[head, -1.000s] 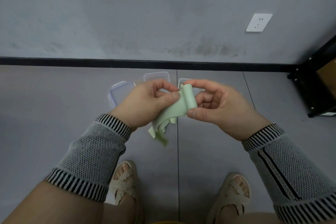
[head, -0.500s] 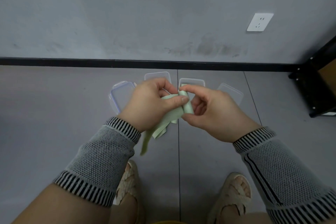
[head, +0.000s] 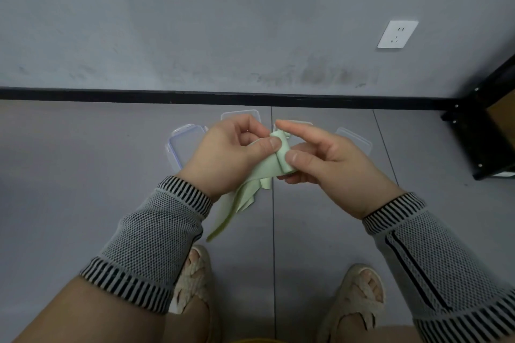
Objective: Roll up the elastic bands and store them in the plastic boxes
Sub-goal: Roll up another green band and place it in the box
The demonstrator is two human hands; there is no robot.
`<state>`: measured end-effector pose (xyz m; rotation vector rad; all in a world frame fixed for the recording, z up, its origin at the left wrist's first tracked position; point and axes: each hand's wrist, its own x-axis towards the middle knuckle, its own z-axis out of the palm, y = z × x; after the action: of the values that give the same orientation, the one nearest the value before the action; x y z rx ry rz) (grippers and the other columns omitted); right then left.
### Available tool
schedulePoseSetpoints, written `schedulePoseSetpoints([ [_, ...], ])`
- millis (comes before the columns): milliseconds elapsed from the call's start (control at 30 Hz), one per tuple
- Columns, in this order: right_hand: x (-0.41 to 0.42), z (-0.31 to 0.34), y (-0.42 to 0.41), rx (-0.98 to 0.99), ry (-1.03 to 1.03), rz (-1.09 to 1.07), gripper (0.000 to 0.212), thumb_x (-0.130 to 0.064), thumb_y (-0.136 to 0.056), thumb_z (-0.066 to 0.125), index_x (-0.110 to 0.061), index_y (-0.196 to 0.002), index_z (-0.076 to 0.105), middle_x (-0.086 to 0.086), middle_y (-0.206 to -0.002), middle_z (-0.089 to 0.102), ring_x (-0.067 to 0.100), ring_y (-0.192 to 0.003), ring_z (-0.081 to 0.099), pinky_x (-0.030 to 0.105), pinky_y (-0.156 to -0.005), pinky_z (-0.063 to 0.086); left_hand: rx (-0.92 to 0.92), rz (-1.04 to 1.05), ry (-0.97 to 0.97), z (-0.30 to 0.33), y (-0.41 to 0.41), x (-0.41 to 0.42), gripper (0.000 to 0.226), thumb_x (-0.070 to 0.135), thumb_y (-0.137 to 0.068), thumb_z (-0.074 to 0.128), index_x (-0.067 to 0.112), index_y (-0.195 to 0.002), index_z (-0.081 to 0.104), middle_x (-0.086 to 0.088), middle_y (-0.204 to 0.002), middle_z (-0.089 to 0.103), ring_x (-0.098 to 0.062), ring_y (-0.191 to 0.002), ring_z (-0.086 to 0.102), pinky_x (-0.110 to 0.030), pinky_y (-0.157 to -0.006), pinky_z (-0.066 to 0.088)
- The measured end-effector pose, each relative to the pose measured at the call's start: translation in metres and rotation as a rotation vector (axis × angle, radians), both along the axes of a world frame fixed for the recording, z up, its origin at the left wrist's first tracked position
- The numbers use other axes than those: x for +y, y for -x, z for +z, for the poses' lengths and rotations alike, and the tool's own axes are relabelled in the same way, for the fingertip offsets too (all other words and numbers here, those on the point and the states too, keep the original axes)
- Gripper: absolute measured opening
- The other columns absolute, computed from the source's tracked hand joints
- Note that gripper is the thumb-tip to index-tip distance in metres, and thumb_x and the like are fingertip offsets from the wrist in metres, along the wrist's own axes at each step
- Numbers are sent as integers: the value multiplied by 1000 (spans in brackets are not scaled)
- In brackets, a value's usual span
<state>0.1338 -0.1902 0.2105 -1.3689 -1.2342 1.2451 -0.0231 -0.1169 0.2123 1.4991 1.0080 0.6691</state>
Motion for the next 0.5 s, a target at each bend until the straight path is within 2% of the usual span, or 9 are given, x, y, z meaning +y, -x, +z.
schedulePoseSetpoints([
  [67,-1,2,1,47,-2,6,41,-1,-91,55,-33,-117,58,20,-89,69,19,-77,68,33,-80,58,10,-28,-24,-1,-1,-1,11,14,-84,69,14,-79,59,-8,-62,62,-16,-57,55,-27,-56,45],
  [167,0,0,-3,93,6,-31,41,4,-89,55,-20,-122,59,19,-84,67,23,-77,65,31,-77,57,57,-71,-62,-2,0,0,10,33,-78,63,24,-84,62,-21,-74,65,-18,-64,57,-31,-61,46],
  [233,-1,-1,-7,94,20,-45,42,5,-89,55,-13,-127,57,19,-84,66,26,-77,64,31,-77,57,155,-103,-103,-4,3,4,6,34,-85,59,30,-84,63,-8,-65,64,-7,-62,54,-27,-62,45],
  [300,-1,-1,-9,69,30,-45,44,5,-89,55,-12,-129,56,17,-83,67,25,-76,64,31,-76,57,225,-151,-138,-5,5,5,12,23,-92,57,31,-83,60,13,-49,56,3,-51,48,-13,-54,39],
  [333,-1,-1,-9,58,33,-44,44,5,-89,55,-12,-129,56,14,-82,67,23,-76,64,30,-75,57,239,-167,-145,-4,6,5,15,19,-92,57,31,-83,60,17,-48,55,5,-49,49,-10,-52,37],
  [500,0,-2,-10,5,21,-65,43,4,-86,59,-15,-125,59,2,-73,69,16,-70,65,32,-75,56,216,-115,-225,-2,4,4,16,17,-90,59,29,-81,64,9,-71,66,4,-59,55,-12,-61,44],
])
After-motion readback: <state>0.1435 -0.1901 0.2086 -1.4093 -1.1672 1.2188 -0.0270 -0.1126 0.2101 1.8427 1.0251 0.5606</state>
